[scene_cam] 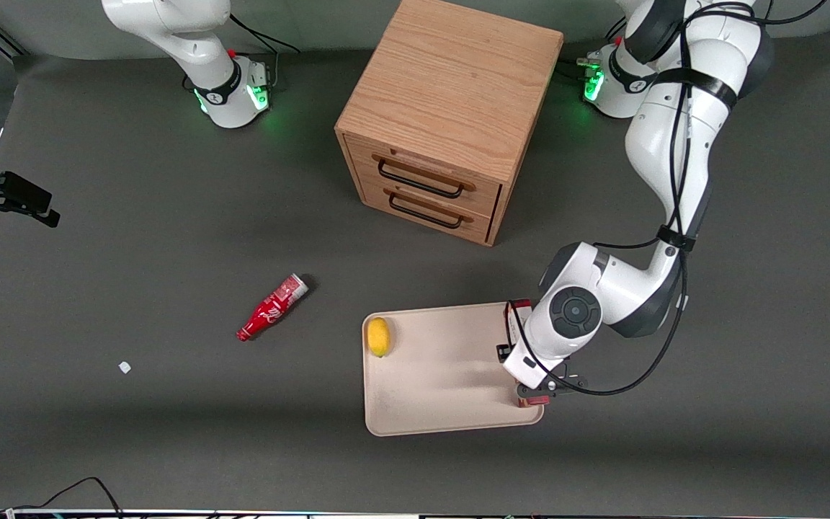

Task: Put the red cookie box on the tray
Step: 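Lower the cookie box onto the tray and open the left gripper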

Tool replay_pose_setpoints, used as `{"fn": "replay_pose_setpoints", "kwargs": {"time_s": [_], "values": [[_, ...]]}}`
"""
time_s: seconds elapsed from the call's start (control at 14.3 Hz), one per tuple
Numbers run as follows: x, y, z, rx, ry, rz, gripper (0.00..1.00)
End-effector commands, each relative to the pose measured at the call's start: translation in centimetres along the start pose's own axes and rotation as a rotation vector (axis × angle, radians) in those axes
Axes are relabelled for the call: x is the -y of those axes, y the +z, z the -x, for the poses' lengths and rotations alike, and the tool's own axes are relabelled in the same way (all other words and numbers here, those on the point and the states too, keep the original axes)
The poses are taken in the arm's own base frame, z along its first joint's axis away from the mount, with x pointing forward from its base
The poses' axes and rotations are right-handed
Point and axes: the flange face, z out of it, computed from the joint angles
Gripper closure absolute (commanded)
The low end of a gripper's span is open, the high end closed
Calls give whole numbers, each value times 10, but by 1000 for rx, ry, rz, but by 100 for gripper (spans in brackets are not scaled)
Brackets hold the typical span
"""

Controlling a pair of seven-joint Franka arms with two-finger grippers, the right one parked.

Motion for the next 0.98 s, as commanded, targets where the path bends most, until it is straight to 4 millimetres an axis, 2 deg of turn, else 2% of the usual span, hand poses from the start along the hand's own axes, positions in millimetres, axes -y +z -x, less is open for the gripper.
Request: {"fn": "replay_pose_setpoints", "kwargs": {"time_s": [0.0,0.07,0.21,0.35,0.63,0.77,0.91], "values": [[29,-50,6,-95,-15,9,0],[38,-69,12,-106,-21,16,0],[42,-111,27,-110,-28,34,0],[64,-148,38,-108,-46,27,0],[105,-206,48,-76,-88,-54,0],[137,-240,59,-48,-89,-79,0],[179,-279,69,-5,-38,-62,0]]}}
